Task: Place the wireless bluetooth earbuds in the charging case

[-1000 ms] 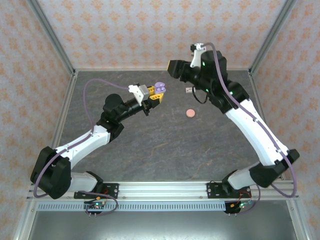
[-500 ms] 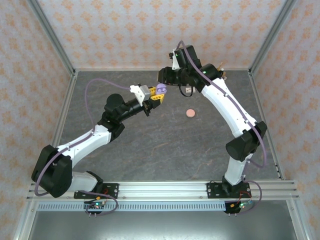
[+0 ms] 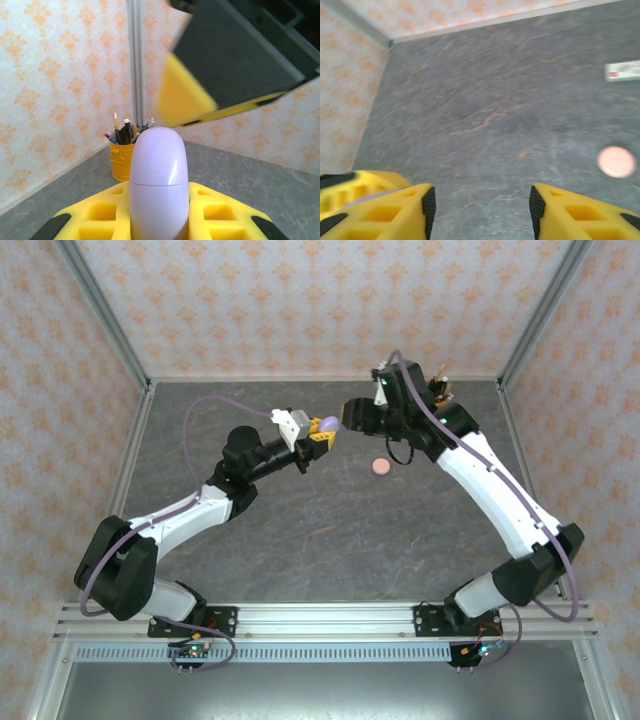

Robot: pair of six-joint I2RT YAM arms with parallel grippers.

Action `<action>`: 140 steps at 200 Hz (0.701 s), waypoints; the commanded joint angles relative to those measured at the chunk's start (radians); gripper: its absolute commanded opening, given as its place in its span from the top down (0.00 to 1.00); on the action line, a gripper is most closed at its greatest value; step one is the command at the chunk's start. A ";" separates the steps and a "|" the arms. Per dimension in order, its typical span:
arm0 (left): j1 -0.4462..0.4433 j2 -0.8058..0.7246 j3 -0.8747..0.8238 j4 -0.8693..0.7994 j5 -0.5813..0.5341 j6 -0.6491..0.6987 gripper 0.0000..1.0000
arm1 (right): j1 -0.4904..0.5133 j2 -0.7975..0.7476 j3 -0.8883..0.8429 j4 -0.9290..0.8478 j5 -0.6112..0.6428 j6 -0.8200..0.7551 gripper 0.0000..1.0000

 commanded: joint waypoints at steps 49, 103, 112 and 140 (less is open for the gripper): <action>-0.015 0.254 0.234 -0.305 -0.213 -0.462 1.00 | -0.069 -0.086 -0.287 0.137 0.127 0.149 0.45; -0.041 0.500 0.447 -0.551 -0.198 -0.728 1.00 | -0.070 -0.137 -0.431 0.178 0.183 0.186 0.44; -0.048 0.522 0.463 -0.574 -0.216 -0.748 1.00 | -0.070 -0.145 -0.442 0.178 0.188 0.188 0.44; -0.067 0.601 0.548 -0.688 -0.225 -0.787 1.00 | -0.070 -0.168 -0.466 0.179 0.207 0.190 0.44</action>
